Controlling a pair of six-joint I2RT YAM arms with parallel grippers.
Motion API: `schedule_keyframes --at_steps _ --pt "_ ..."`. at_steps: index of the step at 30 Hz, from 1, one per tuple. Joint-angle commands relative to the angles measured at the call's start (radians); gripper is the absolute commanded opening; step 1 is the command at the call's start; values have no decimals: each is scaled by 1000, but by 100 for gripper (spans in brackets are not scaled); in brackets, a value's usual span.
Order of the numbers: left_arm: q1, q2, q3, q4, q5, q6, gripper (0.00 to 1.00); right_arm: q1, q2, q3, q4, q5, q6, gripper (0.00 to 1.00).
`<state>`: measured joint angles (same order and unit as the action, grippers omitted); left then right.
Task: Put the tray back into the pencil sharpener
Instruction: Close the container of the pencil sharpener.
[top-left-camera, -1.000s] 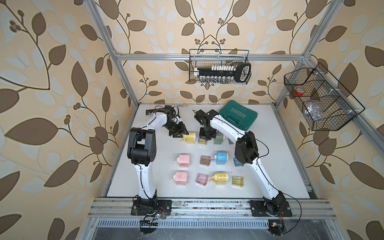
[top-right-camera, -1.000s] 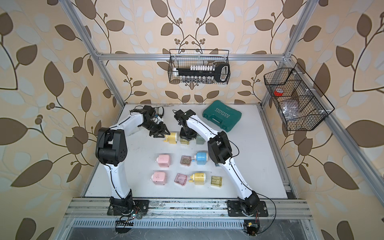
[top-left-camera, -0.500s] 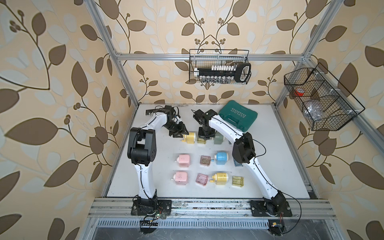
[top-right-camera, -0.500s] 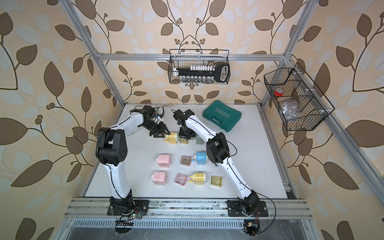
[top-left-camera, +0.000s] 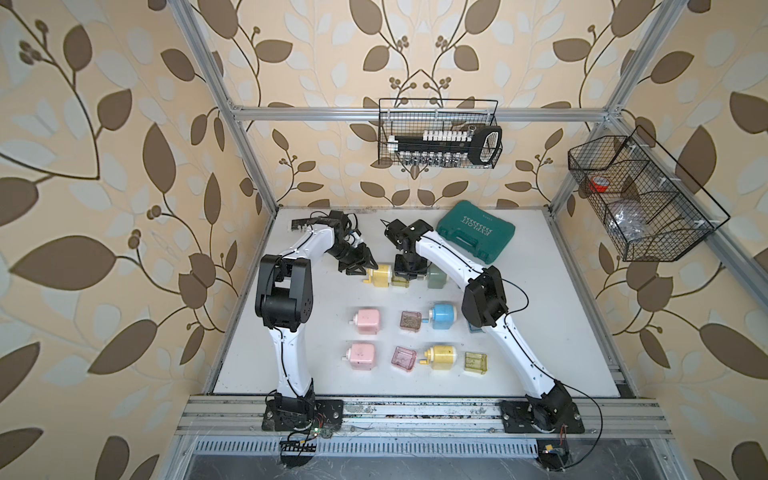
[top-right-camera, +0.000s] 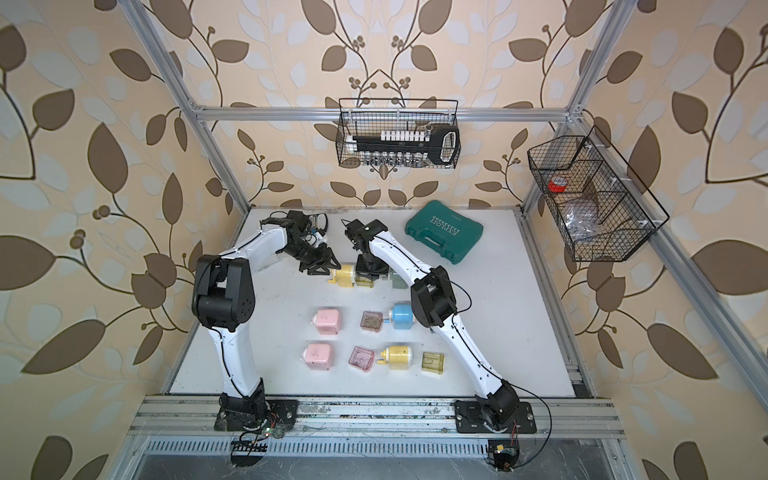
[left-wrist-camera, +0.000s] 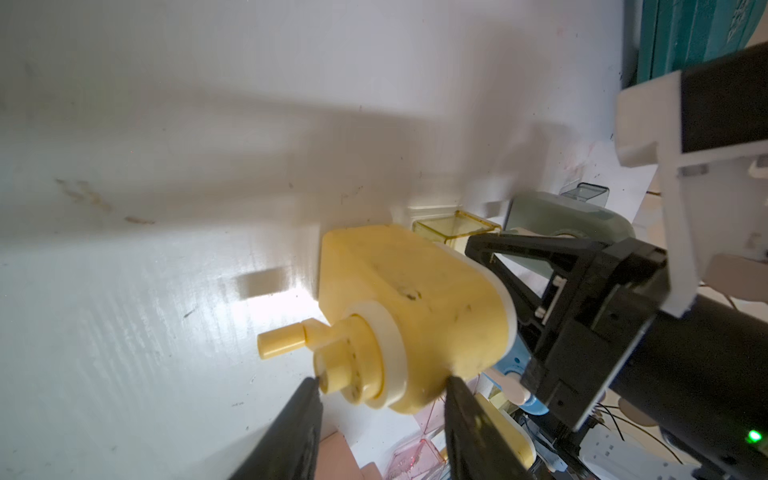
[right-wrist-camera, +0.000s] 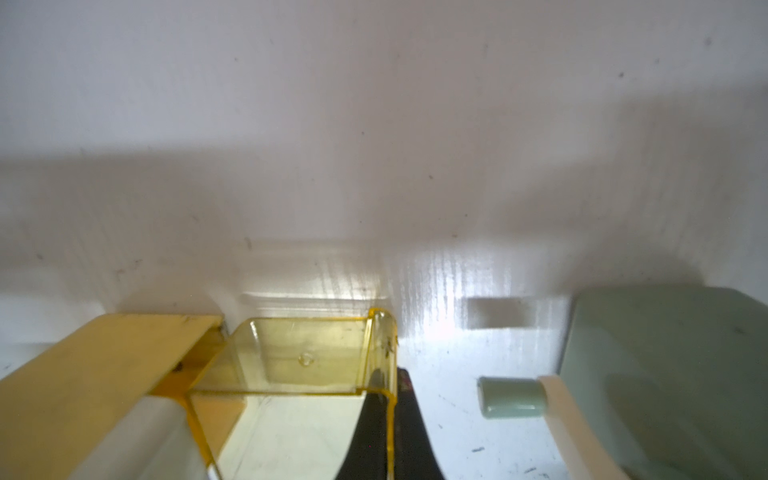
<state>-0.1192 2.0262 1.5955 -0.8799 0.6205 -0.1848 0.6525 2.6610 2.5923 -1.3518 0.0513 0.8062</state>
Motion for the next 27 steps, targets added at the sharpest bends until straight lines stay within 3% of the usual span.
schedule_keyframes --at_steps 1,27 --pt "-25 49 3 -14 -48 21 48 8 29 28 -14 -8 -15 0" --pt "-26 55 2 -16 -48 21 49 14 6 32 43 -61 -9 0"
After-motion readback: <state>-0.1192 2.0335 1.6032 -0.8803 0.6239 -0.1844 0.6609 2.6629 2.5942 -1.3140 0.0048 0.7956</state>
